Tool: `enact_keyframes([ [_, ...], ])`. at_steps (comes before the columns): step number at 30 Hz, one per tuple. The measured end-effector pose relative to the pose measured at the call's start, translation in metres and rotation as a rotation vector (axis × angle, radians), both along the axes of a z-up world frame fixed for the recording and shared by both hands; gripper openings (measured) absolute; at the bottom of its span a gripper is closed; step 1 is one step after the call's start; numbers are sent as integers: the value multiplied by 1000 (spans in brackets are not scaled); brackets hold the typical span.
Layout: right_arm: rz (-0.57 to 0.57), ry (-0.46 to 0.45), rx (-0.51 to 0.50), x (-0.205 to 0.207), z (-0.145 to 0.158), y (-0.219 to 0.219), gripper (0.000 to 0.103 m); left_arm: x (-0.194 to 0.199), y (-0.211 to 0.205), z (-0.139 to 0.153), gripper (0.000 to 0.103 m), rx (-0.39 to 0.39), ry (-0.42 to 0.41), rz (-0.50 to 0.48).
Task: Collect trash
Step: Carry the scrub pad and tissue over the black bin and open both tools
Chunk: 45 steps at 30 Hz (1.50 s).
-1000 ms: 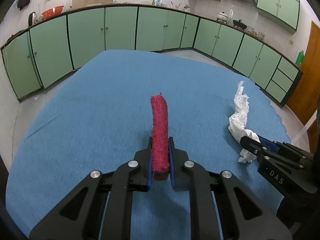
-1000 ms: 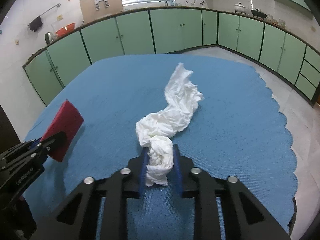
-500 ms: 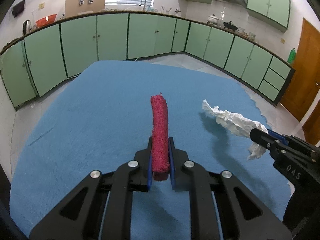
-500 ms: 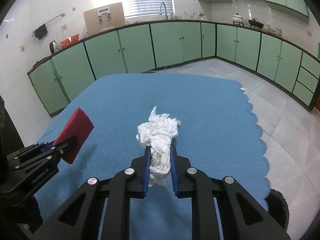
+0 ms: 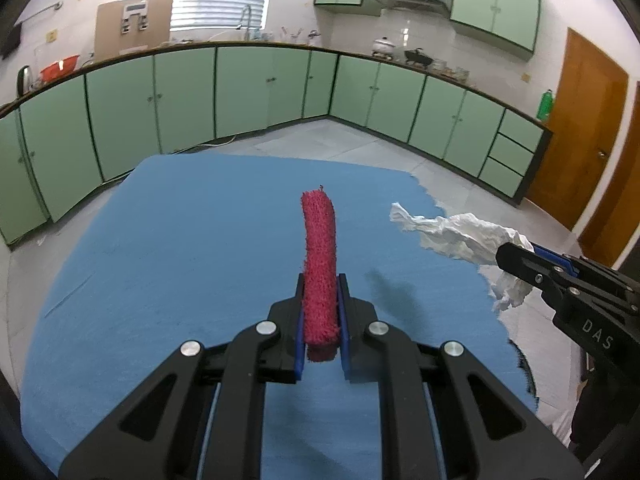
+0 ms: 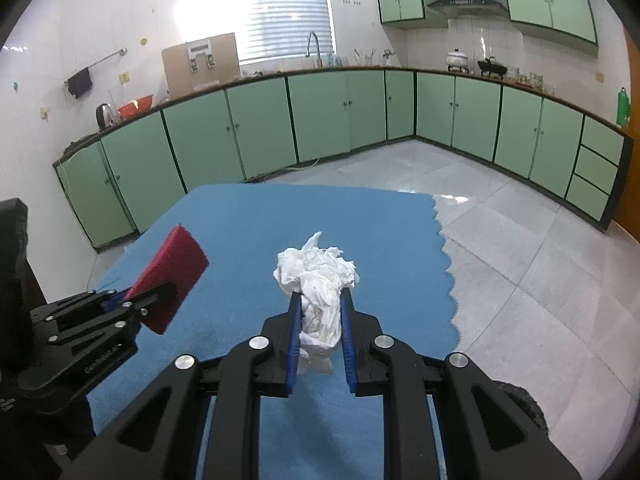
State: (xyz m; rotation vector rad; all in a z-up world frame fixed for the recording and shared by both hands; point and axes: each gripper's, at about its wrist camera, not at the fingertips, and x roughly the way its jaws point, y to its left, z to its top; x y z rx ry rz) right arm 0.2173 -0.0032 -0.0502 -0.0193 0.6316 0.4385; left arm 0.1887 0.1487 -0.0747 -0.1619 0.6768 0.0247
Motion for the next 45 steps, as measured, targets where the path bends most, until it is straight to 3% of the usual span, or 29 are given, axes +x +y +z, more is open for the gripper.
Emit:
enact_keyframes([
  [20, -111, -63, 33, -40, 31, -82, 18, -9, -81, 31, 12, 4, -61, -158],
  [45, -287, -93, 36, -80, 39, -173, 18, -25, -173, 37, 12, 3, -82, -370],
])
